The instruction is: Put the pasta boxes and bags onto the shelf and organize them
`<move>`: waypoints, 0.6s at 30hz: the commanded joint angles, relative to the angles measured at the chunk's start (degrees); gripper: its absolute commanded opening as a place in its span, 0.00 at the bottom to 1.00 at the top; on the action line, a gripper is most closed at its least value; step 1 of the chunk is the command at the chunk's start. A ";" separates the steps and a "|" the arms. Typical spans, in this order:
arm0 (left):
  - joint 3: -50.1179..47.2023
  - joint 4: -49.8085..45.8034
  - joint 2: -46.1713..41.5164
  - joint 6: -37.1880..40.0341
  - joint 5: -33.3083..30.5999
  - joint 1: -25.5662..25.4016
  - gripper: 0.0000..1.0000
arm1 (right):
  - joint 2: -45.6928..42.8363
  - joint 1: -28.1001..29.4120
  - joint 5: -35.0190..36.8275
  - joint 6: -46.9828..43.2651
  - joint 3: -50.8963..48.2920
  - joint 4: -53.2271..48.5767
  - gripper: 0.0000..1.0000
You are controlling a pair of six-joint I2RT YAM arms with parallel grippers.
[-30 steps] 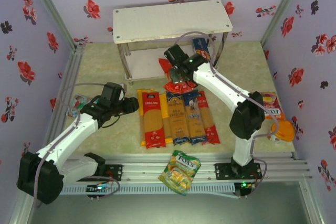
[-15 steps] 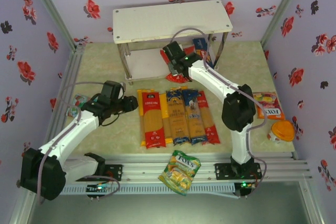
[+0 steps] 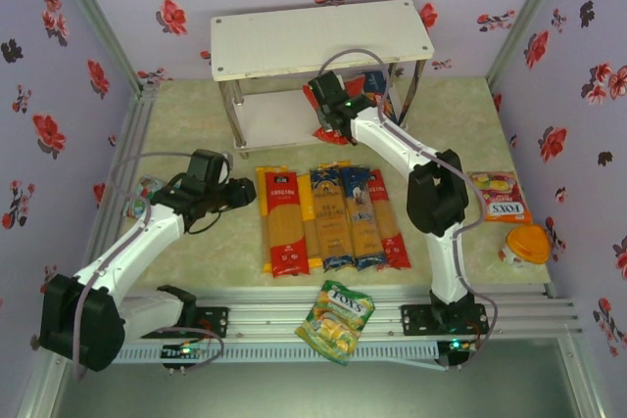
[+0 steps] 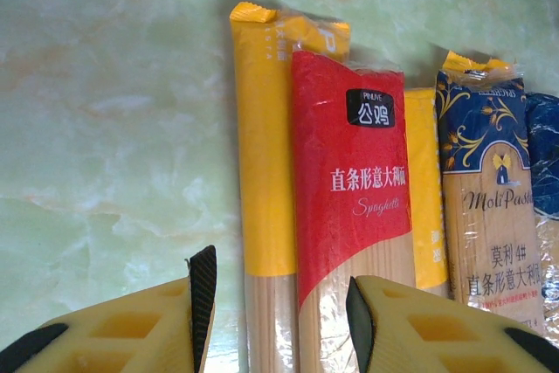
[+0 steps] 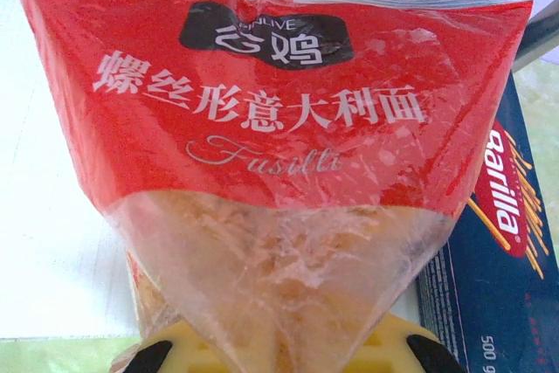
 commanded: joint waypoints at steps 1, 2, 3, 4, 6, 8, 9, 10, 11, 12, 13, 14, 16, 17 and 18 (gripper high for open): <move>1.70 -1.18 0.71 1.45 1.11 0.51 0.46 | 0.77 -1.54 3.50 -0.13 2.81 7.25 0.00; 1.70 -1.19 0.69 1.41 1.13 0.56 0.46 | 1.10 -1.61 3.24 -0.12 2.81 7.37 0.00; 1.70 -1.18 0.81 1.48 1.08 0.56 0.46 | 1.49 -1.73 3.14 0.11 2.82 7.24 0.00; 1.63 -1.10 0.81 1.41 1.09 0.65 0.46 | 1.74 -1.81 3.22 0.31 2.68 7.34 0.00; 1.61 -1.09 0.81 1.45 1.13 0.65 0.46 | 2.57 -1.98 3.29 0.82 2.48 7.25 0.00; 1.52 -1.09 0.81 1.45 1.09 0.59 0.46 | 3.23 -2.22 3.42 1.35 2.16 7.36 0.00; 1.48 -1.18 0.77 1.44 1.08 0.61 0.46 | 3.61 -2.29 3.53 1.55 2.01 7.49 0.00; 1.40 -1.22 0.67 1.43 1.10 0.65 0.46 | 3.92 -2.44 3.58 1.78 1.88 7.62 0.00; 1.35 -1.19 0.67 1.42 1.09 0.71 0.46 | 4.24 -2.55 3.58 2.01 1.73 7.71 0.00; 1.35 -1.22 0.65 1.41 1.14 0.74 0.46 | 4.62 -2.70 3.54 2.20 1.75 7.58 0.00; 1.39 -1.27 0.57 1.55 1.11 0.67 0.46 | 4.96 -2.78 3.48 2.38 1.73 7.48 0.00; 1.26 -1.29 0.49 1.51 1.12 0.76 0.46 | 5.26 -2.84 3.53 2.49 1.67 7.33 0.00; 1.11 -1.19 0.48 1.41 1.14 0.83 0.46 | 5.71 -2.97 3.53 2.85 1.43 7.03 0.00; 1.08 -1.18 0.48 1.40 1.10 0.83 0.46 | 5.73 -3.04 3.52 3.10 1.25 6.88 0.00; 1.07 -1.15 0.42 1.45 1.08 0.81 0.46 | 5.74 -3.08 3.59 3.34 0.99 6.80 0.00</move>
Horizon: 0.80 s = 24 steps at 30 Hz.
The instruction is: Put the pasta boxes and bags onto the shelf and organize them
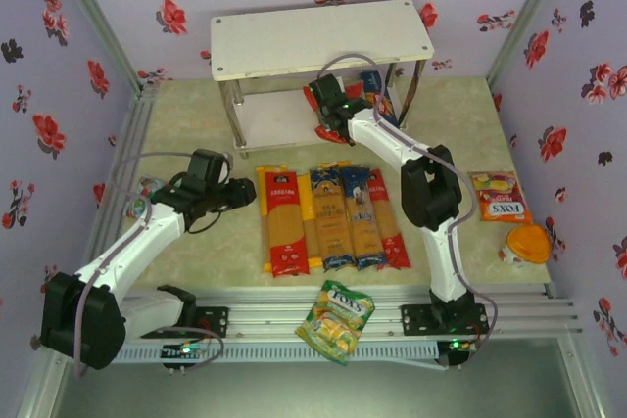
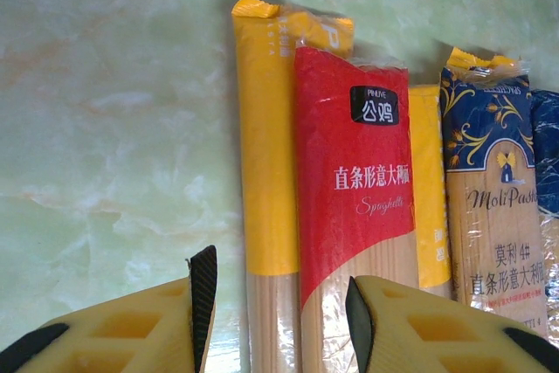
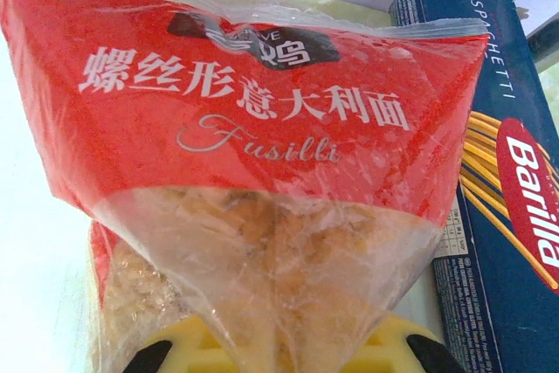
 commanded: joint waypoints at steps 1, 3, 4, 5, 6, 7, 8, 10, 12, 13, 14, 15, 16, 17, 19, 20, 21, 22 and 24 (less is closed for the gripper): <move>1.00 -0.98 -0.02 1.24 0.71 0.55 0.46 | 1.66 -1.97 2.77 3.06 0.67 1.88 0.01; 0.99 -0.96 0.10 1.24 0.71 0.56 0.48 | 1.53 -2.12 2.59 3.53 0.37 1.53 0.09; 1.00 -0.92 0.04 1.27 0.69 0.59 0.48 | 1.46 -2.14 2.36 3.63 0.28 1.33 0.17; 0.99 -0.87 0.10 1.34 0.71 0.60 0.49 | 1.38 -2.23 2.05 3.75 0.20 1.11 0.28; 0.99 -0.87 0.14 1.33 0.73 0.66 0.49 | 1.27 -2.23 1.77 3.88 0.11 1.08 0.36; 0.99 -0.89 0.14 1.38 0.69 0.66 0.49 | 1.12 -2.23 1.52 3.97 0.02 1.00 0.43; 0.95 -0.88 -0.02 1.32 0.69 0.65 0.49 | 1.00 -2.27 1.20 3.99 -0.06 1.00 0.50; 0.95 -0.96 -0.04 1.32 0.70 0.66 0.49 | 0.58 -2.24 0.81 4.08 -0.07 0.99 0.64; 0.82 -0.95 -0.33 1.38 0.76 0.66 0.49 | -0.18 -2.23 0.08 4.16 -0.14 0.95 0.74; 0.77 -0.96 -0.47 1.43 0.71 0.61 0.49 | -0.63 -2.23 -0.33 4.28 -0.20 0.95 0.76; 0.74 -1.02 -0.55 1.41 0.71 0.69 0.49 | -1.41 -2.22 -0.93 4.62 -0.52 1.01 0.78; 0.74 -0.97 -0.65 1.47 0.75 0.74 0.49 | -2.58 -2.27 -1.73 5.00 -1.23 1.47 0.78; 0.73 -1.05 -0.78 1.49 0.75 0.83 0.48 | -3.72 -2.23 -2.44 5.39 -2.09 2.12 0.79; 0.72 -1.13 -0.83 1.57 0.69 0.91 0.48 | -5.26 -2.22 -3.39 5.93 -3.56 3.16 0.79; 0.66 -1.14 -1.03 1.60 0.69 1.07 0.48 | -8.25 -2.27 -5.09 6.96 -6.60 5.32 0.78; 0.65 -1.14 -1.03 1.66 0.68 1.12 0.47 | -9.71 -2.24 -5.94 7.47 -8.17 6.58 0.77; 0.64 -1.14 -1.03 1.75 0.64 1.20 0.47 | -10.94 -2.22 -6.62 7.93 -9.62 7.47 0.74; 0.75 -1.14 -1.06 1.89 0.70 1.29 0.47 | -11.76 -2.24 -7.08 8.40 -10.53 7.82 0.70; 0.95 -1.21 -0.84 2.09 0.60 1.41 0.46 | -13.15 -2.18 -8.69 9.11 -12.27 8.19 0.62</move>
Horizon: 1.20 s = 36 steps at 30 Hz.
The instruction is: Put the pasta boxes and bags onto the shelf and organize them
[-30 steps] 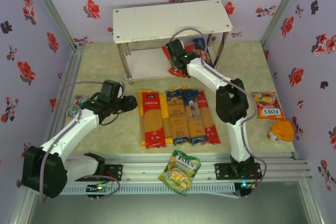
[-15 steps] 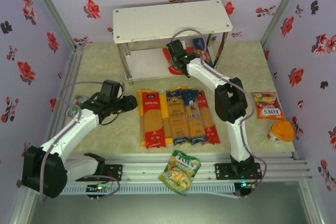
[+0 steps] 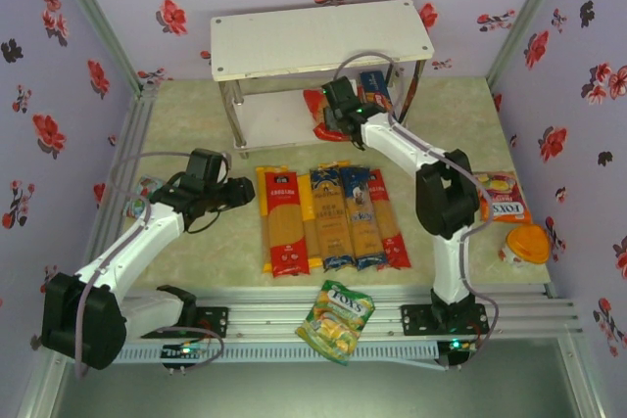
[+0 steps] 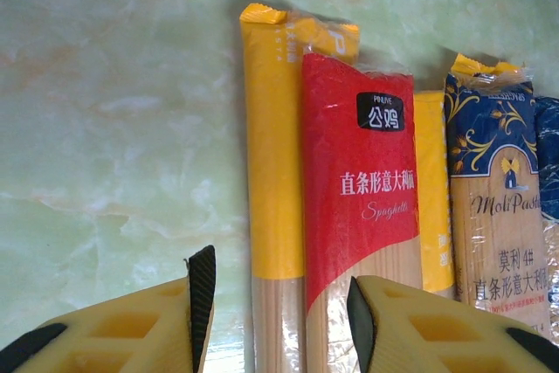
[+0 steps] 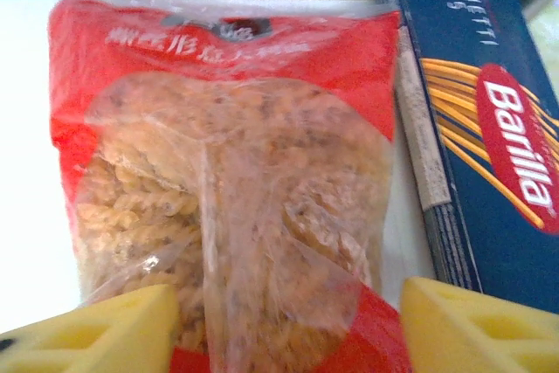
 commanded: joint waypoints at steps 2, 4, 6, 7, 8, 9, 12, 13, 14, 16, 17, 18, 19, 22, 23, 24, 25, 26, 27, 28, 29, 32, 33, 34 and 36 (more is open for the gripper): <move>1.16 -1.09 -0.64 2.05 0.58 0.77 0.45 | -5.08 -0.66 -4.36 3.26 -2.72 4.10 0.61; 1.34 -1.05 -0.42 2.25 0.59 0.76 0.45 | -5.68 -0.67 -5.13 3.60 -3.65 4.61 0.61; 1.35 -1.05 -0.34 2.23 0.52 0.76 0.44 | -5.86 -0.66 -5.55 3.77 -4.02 4.66 0.53; 1.35 -1.05 -0.40 2.25 0.49 0.72 0.44 | -5.74 -0.66 -5.89 3.95 -4.04 4.73 0.45; 1.35 -1.05 -0.37 2.22 0.49 0.73 0.44 | -5.62 -0.66 -6.05 4.15 -4.04 4.73 0.37; 1.39 -1.16 -0.45 2.23 0.49 0.77 0.44 | -5.51 -0.58 -6.01 4.47 -4.04 4.75 0.28; 1.37 -1.22 -0.59 2.29 0.36 0.81 0.44 | -4.74 -0.61 -5.65 4.88 -3.70 4.85 0.13; 1.35 -1.27 -0.54 2.23 0.35 0.86 0.44 | -4.24 -0.66 -5.53 5.01 -3.45 4.85 0.10; 1.35 -1.33 -0.55 2.26 0.27 0.81 0.44 | -3.97 -0.57 -5.46 5.06 -3.22 4.90 0.09; 1.36 -1.31 -0.54 2.31 0.27 0.94 0.44 | -3.17 -0.57 -5.20 5.21 -2.94 5.15 0.06; 1.35 -1.38 -0.55 2.31 0.25 0.94 0.44 | -2.81 -0.57 -5.05 5.23 -2.83 5.41 0.05; 1.39 -1.40 -0.59 2.38 0.22 0.93 0.44 | -2.35 -0.57 -4.78 5.40 -2.60 5.52 0.03; 1.36 -1.48 -0.46 2.41 0.09 1.02 0.44 | -1.84 -0.57 -4.64 5.46 -2.31 5.66 0.02; 1.35 -1.59 -0.41 2.46 0.08 1.19 0.44 | 0.05 -0.57 -4.96 5.95 -1.09 5.21 0.00; 1.35 -1.64 -0.38 2.43 0.06 1.19 0.44 | 0.64 -0.57 -5.08 6.20 -0.80 5.09 0.00; 1.35 -1.63 -0.37 2.47 0.07 1.26 0.44 | 1.32 -0.57 -5.18 6.56 -0.63 4.99 0.00; 1.27 -1.58 -0.36 2.40 0.04 1.38 0.44 | 1.88 -0.57 -5.22 6.87 -0.46 4.84 0.00; 1.41 -1.63 -0.23 2.47 0.05 1.46 0.44 | 2.57 -0.61 -5.42 7.03 -0.24 4.76 0.00; 1.37 -1.62 -0.20 2.48 0.05 1.47 0.44 | 3.35 -0.57 -5.47 7.20 0.06 4.34 0.00; 1.35 -1.58 -0.10 2.49 0.05 1.55 0.44 | 4.23 -0.58 -5.58 7.34 0.54 3.60 0.00; 1.37 -1.63 -0.04 2.56 0.06 1.56 0.44 | 4.92 -0.57 -5.70 7.47 0.98 2.98 0.00; 1.61 -1.72 0.41 2.66 0.05 1.72 0.45 | 6.89 -0.58 -6.22 7.78 1.90 1.10 0.00; 1.69 -1.63 0.50 2.75 0.05 1.73 0.45 | 7.50 -0.57 -6.65 7.76 2.02 0.38 0.00; 1.78 -1.60 0.74 2.76 0.05 1.74 0.46 | 8.05 -0.57 -7.10 8.09 2.11 -0.20 0.00; 1.92 -1.53 1.03 2.83 0.05 1.77 0.46 | 8.80 -0.57 -8.21 8.54 2.20 -1.52 0.00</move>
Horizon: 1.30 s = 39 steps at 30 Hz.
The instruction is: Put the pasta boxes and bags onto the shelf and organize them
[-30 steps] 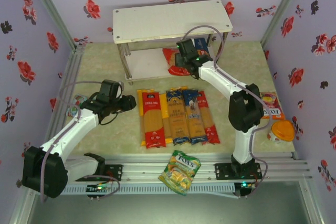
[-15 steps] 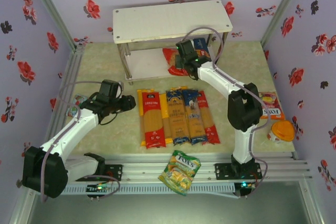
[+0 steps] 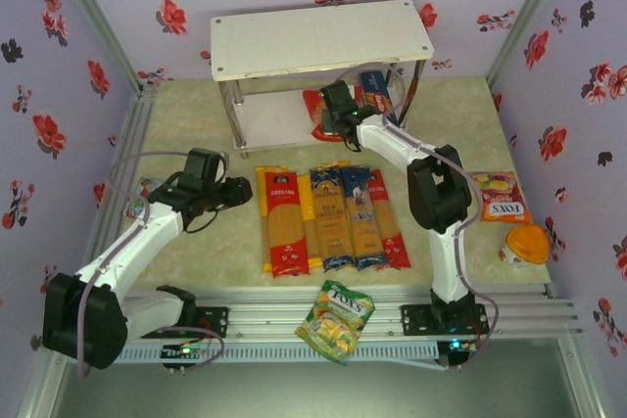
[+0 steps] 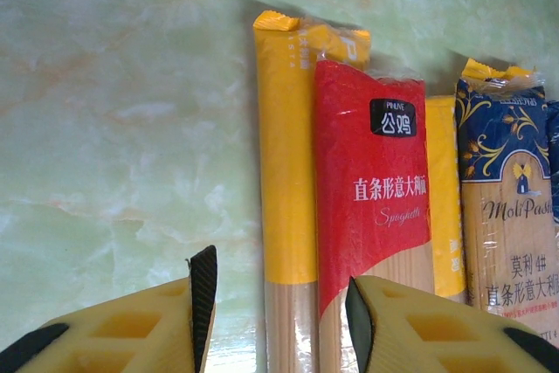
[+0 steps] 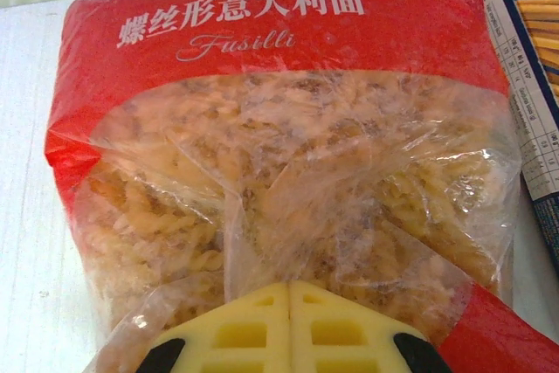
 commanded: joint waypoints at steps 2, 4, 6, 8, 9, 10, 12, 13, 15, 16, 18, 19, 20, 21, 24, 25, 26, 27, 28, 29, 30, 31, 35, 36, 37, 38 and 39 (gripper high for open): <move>1.87 -1.03 0.95 1.57 0.14 0.67 0.46 | 3.71 -0.23 -3.89 2.47 0.46 -5.73 0.00; 1.87 -0.96 1.05 1.56 0.16 0.67 0.47 | 3.93 -0.26 -4.77 2.80 -0.14 -7.01 0.00; 2.00 -0.76 1.19 1.66 0.18 0.67 0.48 | 3.87 -0.34 -5.24 2.93 -0.89 -7.96 0.04; 2.02 -0.74 1.33 1.72 0.25 0.66 0.48 | 3.85 -0.31 -5.77 2.99 -1.39 -8.93 0.16; 2.05 -0.74 1.36 1.77 0.26 0.66 0.48 | 3.94 -0.31 -5.92 2.98 -1.52 -9.40 0.21; 2.05 -0.72 1.36 1.75 0.27 0.67 0.48 | 4.03 -0.31 -6.18 2.97 -1.59 -9.96 0.25; 2.05 -0.57 1.37 1.72 0.25 0.62 0.48 | 4.22 -0.33 -6.44 2.93 -1.59 -10.69 0.29; 2.01 -0.58 1.30 1.70 0.25 0.67 0.48 | 4.41 -0.29 -6.73 2.93 -1.55 -11.20 0.30; 1.88 -0.48 1.20 1.64 0.31 0.67 0.48 | 4.67 -0.25 -7.73 2.84 -1.55 -11.68 0.33; 1.80 -0.42 1.07 1.60 0.25 0.67 0.48 | 4.75 -0.22 -8.36 2.71 -1.63 -11.86 0.33; 1.55 -0.39 0.93 1.55 0.25 0.66 0.48 | 4.94 -0.22 -9.04 2.63 -1.71 -12.32 0.34; 1.48 -0.32 0.79 1.52 0.25 0.69 0.48 | 5.11 -0.24 -9.34 2.50 -1.72 -12.54 0.35; 1.43 -0.32 0.79 1.47 0.25 0.66 0.48 | 5.36 -0.22 -9.61 2.46 -1.44 -12.96 0.36; 1.43 -0.32 0.81 1.52 0.30 0.67 0.48 | 5.72 -0.22 -10.25 2.23 -1.00 -13.50 0.40; 1.26 -0.17 0.69 1.38 0.42 0.66 0.49 | 6.73 -0.19 -12.23 1.69 0.84 -15.63 0.52; 1.26 -0.09 0.68 1.36 0.47 0.66 0.49 | 6.76 -0.14 -12.46 1.61 1.21 -15.98 0.55; 1.21 -0.12 0.58 1.33 0.47 0.67 0.49 | 6.62 -0.13 -12.47 1.58 1.33 -16.02 0.57; 1.17 -0.05 0.41 1.24 0.42 0.67 0.50 | 6.36 -0.13 -12.39 1.50 1.35 -15.95 0.59; 1.09 0.04 0.24 1.22 0.45 0.67 0.49 | 6.07 -0.13 -12.26 1.49 1.44 -15.95 0.60; 1.04 0.03 0.06 1.19 0.42 0.62 0.49 | 5.83 -0.13 -12.17 1.37 1.53 -15.90 0.61; 0.99 0.09 -0.05 1.27 0.45 0.61 0.50 | 5.50 -0.14 -12.04 1.35 1.68 -15.97 0.61; 0.91 0.12 -0.12 1.12 0.42 0.66 0.49 | 5.04 -0.13 -11.90 1.31 1.70 -15.95 0.61; 0.82 0.39 -0.51 1.11 0.42 0.67 0.49 | 1.42 -0.15 -12.85 1.40 -0.61 -12.47 0.65; 0.82 0.46 -0.48 1.23 0.43 0.64 0.49 | -0.10 -0.13 -13.50 1.40 -1.89 -10.67 0.66; 0.82 0.44 -0.48 1.32 0.42 0.67 0.48 | -1.81 -0.13 -14.15 1.47 -3.42 -8.57 0.66; 0.82 0.43 -0.51 1.30 0.43 0.66 0.48 | -3.29 -0.13 -14.38 1.73 -4.80 -6.88 0.67; 0.82 0.34 -0.42 1.41 0.42 0.62 0.48 | -5.21 -0.13 -14.78 1.80 -6.33 -4.84 0.68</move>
